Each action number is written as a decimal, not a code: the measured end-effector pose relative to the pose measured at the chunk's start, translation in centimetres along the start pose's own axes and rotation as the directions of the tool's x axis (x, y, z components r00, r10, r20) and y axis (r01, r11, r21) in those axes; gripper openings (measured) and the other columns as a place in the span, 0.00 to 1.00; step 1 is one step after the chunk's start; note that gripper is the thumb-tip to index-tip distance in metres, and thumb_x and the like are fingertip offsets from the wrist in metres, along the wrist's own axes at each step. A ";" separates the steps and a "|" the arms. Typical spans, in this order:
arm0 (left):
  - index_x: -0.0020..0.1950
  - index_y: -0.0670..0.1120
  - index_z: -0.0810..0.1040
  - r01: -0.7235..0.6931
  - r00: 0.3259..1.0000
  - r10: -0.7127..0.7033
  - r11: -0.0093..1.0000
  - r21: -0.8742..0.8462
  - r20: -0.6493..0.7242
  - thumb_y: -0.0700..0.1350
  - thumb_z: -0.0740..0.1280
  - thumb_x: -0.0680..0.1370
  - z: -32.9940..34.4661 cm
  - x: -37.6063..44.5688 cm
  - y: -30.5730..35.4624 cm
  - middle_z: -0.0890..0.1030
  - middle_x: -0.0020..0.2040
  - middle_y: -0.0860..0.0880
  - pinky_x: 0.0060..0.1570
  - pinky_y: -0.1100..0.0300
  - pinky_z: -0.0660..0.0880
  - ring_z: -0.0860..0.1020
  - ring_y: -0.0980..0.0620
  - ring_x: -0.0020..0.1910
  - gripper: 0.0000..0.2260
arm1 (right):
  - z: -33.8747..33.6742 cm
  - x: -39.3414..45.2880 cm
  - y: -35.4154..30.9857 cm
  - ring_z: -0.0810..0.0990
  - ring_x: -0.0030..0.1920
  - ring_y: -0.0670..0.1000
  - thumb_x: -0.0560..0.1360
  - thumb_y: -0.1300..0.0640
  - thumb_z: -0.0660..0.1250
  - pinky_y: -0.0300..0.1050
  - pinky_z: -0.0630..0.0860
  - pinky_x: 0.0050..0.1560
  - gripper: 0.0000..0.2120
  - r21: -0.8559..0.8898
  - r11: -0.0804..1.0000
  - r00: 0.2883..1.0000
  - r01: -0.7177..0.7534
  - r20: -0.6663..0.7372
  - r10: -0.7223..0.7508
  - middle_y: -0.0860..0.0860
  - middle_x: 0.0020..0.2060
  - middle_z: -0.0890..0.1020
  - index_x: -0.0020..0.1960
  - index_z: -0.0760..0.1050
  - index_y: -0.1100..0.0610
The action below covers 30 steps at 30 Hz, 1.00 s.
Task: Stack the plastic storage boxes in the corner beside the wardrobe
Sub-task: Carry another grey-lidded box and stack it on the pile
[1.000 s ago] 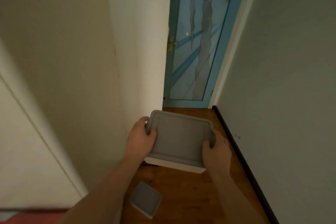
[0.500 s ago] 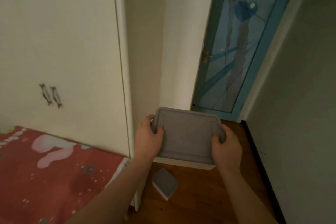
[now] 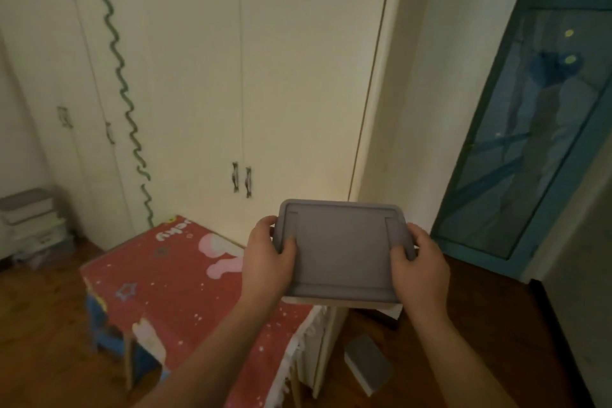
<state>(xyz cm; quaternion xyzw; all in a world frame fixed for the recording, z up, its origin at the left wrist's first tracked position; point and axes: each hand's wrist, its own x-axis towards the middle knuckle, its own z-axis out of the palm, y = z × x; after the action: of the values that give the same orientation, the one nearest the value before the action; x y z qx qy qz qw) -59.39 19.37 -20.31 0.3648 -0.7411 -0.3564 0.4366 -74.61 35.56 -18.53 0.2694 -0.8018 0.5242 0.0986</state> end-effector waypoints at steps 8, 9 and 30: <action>0.59 0.51 0.71 0.120 0.974 -0.112 0.992 0.033 -0.197 0.46 0.68 0.78 -19.1 -0.5 -7.7 0.74 0.46 0.62 0.36 0.72 0.68 0.73 0.67 0.41 0.11 | 12.5 -9.6 -11.3 0.75 0.55 0.48 0.79 0.56 0.63 0.47 0.75 0.55 0.17 0.092 0.993 0.987 0.070 0.139 -0.082 0.46 0.57 0.78 0.68 0.72 0.50; 0.59 0.52 0.71 0.137 0.967 -0.124 0.990 0.044 -0.223 0.46 0.68 0.78 -21.5 -0.8 -8.9 0.74 0.45 0.63 0.36 0.73 0.69 0.73 0.67 0.41 0.11 | 14.3 -11.0 -12.5 0.76 0.57 0.50 0.79 0.56 0.62 0.49 0.75 0.57 0.18 0.089 0.993 0.983 0.073 0.163 -0.087 0.47 0.60 0.78 0.69 0.72 0.51; 0.68 0.50 0.69 0.406 0.760 -0.277 0.909 0.096 -0.588 0.45 0.66 0.79 -46.0 8.3 -25.5 0.75 0.55 0.57 0.44 0.66 0.75 0.76 0.59 0.49 0.17 | 45.4 -18.1 -31.6 0.75 0.65 0.54 0.80 0.57 0.61 0.44 0.70 0.62 0.19 0.292 0.944 0.790 0.157 0.536 -0.297 0.52 0.66 0.76 0.71 0.71 0.53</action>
<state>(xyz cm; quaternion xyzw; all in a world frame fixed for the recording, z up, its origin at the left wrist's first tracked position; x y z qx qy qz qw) -14.72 -9.57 -21.97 0.6283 -0.5341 -0.2238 0.5196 -36.93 -8.70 -21.22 0.5188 -0.6888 0.4928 -0.1165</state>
